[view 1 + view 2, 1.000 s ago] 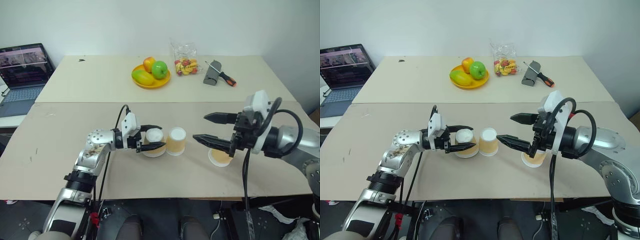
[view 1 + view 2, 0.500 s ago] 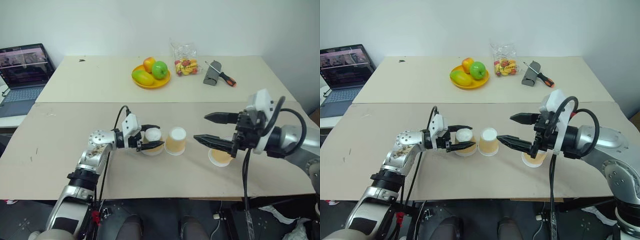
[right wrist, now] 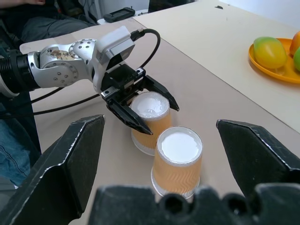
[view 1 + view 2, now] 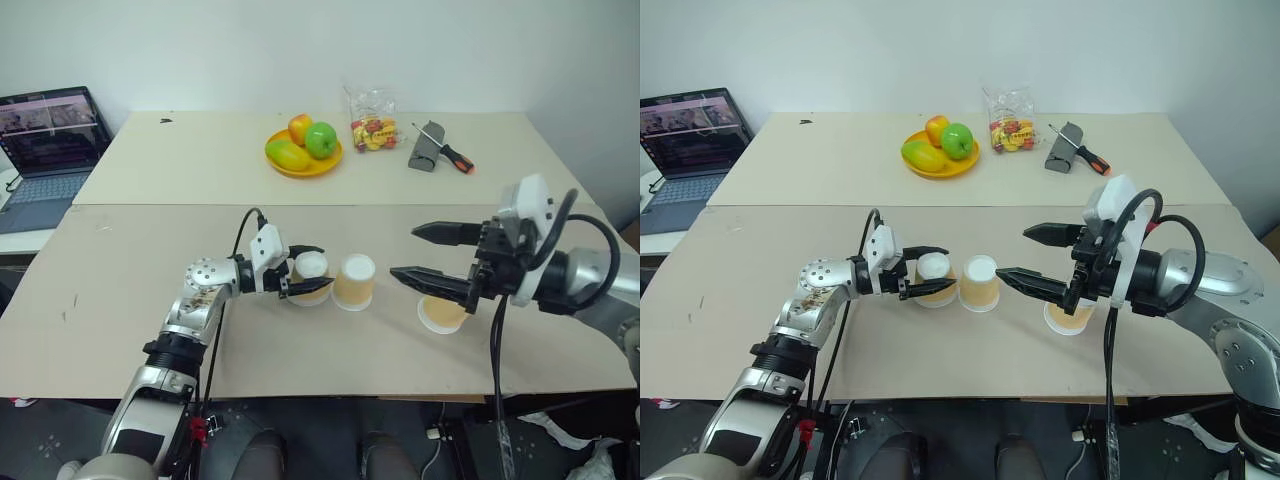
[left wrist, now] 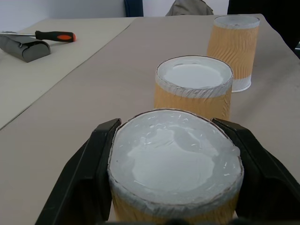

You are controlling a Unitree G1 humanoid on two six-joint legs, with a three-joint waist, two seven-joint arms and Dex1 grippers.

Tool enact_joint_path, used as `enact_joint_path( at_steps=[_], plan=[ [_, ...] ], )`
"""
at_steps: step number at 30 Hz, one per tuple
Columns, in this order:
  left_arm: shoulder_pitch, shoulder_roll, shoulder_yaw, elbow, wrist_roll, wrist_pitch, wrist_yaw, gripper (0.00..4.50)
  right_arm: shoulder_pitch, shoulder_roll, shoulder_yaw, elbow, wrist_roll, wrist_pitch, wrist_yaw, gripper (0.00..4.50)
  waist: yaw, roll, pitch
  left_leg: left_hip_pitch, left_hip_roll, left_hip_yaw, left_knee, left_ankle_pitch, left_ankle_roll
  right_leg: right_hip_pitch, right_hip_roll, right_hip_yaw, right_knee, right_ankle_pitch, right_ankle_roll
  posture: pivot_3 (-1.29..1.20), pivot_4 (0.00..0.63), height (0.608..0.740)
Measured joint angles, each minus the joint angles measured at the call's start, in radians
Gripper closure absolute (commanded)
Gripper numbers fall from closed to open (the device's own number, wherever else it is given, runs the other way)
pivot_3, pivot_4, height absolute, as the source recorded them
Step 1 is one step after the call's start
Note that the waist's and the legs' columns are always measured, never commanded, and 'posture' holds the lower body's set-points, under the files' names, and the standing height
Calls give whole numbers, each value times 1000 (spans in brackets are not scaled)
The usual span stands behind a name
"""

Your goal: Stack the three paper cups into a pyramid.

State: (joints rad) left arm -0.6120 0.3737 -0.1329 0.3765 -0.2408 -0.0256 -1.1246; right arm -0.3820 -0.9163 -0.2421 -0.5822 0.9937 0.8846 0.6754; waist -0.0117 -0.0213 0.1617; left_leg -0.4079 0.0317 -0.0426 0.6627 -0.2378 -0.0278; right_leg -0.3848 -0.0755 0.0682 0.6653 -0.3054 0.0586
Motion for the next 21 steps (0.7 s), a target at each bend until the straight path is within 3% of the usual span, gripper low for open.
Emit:
enact_joint_path(
  at_steps=[8,10,13,21],
  plan=[
    [-10,-10,0,14,5,0,1,1868,1,-1,-2,-7,8,0,-6,0,2,0,0,0,0,0,0,0,0,0,0,0,0,0,0,0,150,740],
    [-11,-12,0,15,5,0,2,875,2,-1,-2,-7,9,0,-7,0,2,0,0,0,0,0,0,0,0,0,0,0,0,0,0,0,150,740],
    [-11,-14,-3,27,14,6,10,51,4,-1,-2,-8,9,0,-8,0,0,0,0,0,0,0,0,0,0,0,0,0,0,0,0,0,150,740],
    [-10,-15,-5,5,3,30,4,51,4,-1,-1,-8,8,0,-8,0,-1,0,0,0,0,0,0,0,0,0,0,0,0,0,0,0,150,740]
  ],
)
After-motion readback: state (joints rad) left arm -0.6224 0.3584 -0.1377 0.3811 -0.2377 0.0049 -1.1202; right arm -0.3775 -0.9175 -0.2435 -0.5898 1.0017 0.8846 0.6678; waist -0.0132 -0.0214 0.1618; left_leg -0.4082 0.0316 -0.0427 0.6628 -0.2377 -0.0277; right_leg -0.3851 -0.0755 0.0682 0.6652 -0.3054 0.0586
